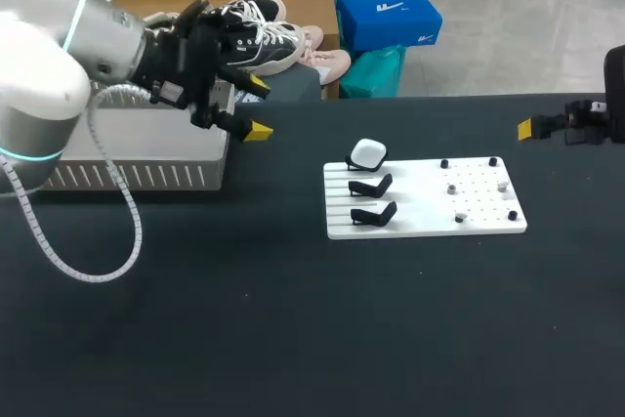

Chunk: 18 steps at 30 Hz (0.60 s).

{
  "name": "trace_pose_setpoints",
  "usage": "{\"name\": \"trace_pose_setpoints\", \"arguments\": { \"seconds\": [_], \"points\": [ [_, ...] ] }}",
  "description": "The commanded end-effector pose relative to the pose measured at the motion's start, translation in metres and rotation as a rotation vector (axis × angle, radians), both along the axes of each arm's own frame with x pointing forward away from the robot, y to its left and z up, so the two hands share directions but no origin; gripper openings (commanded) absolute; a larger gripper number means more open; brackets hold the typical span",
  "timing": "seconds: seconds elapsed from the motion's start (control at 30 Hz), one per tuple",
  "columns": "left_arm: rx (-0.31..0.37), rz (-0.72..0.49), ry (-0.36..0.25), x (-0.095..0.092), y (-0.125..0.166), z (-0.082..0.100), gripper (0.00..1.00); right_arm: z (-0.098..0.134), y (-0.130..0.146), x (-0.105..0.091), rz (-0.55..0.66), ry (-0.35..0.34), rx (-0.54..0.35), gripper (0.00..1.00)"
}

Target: Pick up each earbud case from the left stands, insert the matching earbuds, close the lid, and place the case in the box.

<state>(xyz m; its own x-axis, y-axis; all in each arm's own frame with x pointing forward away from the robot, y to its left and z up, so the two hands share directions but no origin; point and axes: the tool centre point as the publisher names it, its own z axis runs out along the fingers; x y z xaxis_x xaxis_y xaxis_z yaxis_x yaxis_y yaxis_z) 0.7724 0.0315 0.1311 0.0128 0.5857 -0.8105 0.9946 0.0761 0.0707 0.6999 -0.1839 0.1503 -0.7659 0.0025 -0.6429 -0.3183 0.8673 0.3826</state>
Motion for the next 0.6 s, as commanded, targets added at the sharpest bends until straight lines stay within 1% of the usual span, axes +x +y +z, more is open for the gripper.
{"name": "trace_pose_setpoints", "arguments": {
  "seconds": [0.03, 0.13, 0.23, 0.33, 0.43, 0.6],
  "points": [
    [0.009, -0.078, 0.026, 0.012, -0.022, -0.018, 1.00, 0.000, -0.001, 0.001, 0.006, 0.000, 0.004, 1.00],
    [0.006, -0.074, 0.020, 0.016, -0.030, -0.026, 1.00, 0.000, -0.001, 0.001, 0.006, 0.000, 0.004, 1.00],
    [-0.003, -0.068, 0.035, 0.020, -0.036, -0.034, 1.00, 0.000, -0.001, 0.001, 0.006, 0.000, 0.004, 1.00],
    [-0.015, -0.061, 0.067, 0.024, -0.043, -0.042, 1.00, 0.000, -0.001, 0.001, 0.006, 0.000, 0.004, 1.00],
    [-0.025, -0.057, 0.095, 0.024, -0.050, -0.050, 1.00, 0.000, -0.001, 0.001, 0.006, 0.000, 0.004, 1.00],
    [-0.042, -0.061, 0.113, 0.021, -0.063, -0.058, 1.00, 0.000, -0.001, 0.001, 0.006, 0.000, 0.004, 1.00]
  ]
}}
